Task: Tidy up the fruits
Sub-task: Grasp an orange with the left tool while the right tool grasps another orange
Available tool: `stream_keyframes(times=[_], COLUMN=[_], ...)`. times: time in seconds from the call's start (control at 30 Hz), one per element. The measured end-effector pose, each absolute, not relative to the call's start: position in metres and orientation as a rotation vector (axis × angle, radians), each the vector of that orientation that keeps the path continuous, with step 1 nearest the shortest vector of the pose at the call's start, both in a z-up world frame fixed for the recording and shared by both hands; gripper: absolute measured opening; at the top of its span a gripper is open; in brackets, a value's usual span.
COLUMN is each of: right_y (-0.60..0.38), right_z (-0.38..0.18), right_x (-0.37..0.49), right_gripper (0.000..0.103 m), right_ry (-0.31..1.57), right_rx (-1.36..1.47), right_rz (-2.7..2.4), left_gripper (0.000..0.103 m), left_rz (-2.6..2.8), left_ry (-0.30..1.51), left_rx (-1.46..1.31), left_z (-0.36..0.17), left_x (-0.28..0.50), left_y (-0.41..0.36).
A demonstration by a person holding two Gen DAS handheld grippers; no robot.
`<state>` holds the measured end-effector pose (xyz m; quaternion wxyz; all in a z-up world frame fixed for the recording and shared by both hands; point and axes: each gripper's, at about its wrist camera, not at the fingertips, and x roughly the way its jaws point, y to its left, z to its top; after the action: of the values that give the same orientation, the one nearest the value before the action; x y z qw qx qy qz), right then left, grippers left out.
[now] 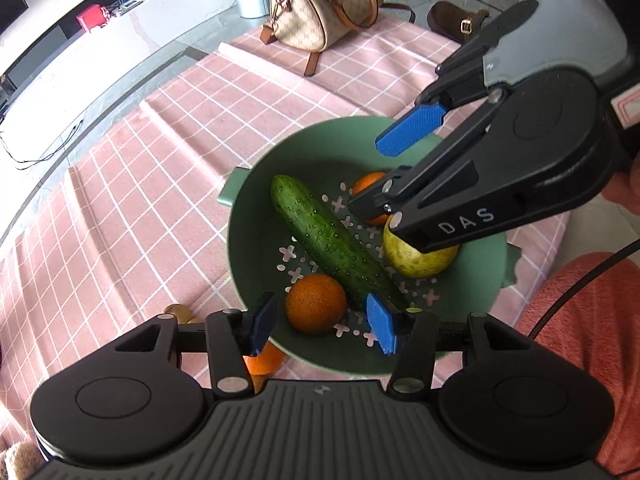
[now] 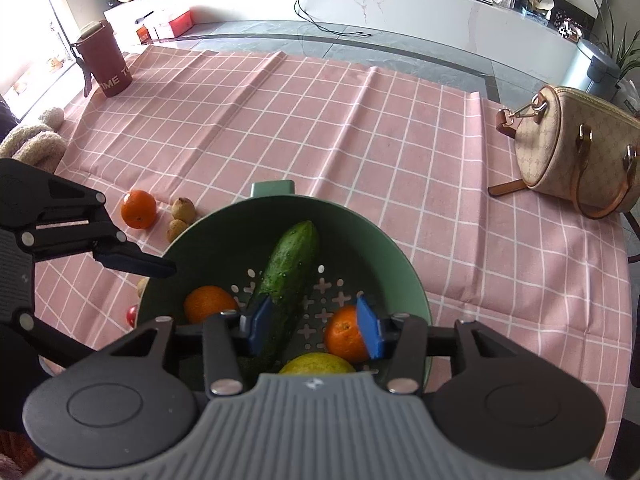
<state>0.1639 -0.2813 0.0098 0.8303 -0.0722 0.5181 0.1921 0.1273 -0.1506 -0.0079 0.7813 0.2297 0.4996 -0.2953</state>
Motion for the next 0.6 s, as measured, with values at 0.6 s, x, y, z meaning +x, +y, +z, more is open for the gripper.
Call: stream_keyframes(times=[0.6], right_y=[-0.200], right_z=[0.033], right_x=[0.094], right_gripper=[0.044], right_ry=[0.964], right_rx=[-0.110], right_rz=[0.514], left_gripper=[0.061], left_rz=[-0.476], left_ry=[1.066], left_rx=[0.386], left_z=[0.008], left_x=[0.097], left_y=[-0.062])
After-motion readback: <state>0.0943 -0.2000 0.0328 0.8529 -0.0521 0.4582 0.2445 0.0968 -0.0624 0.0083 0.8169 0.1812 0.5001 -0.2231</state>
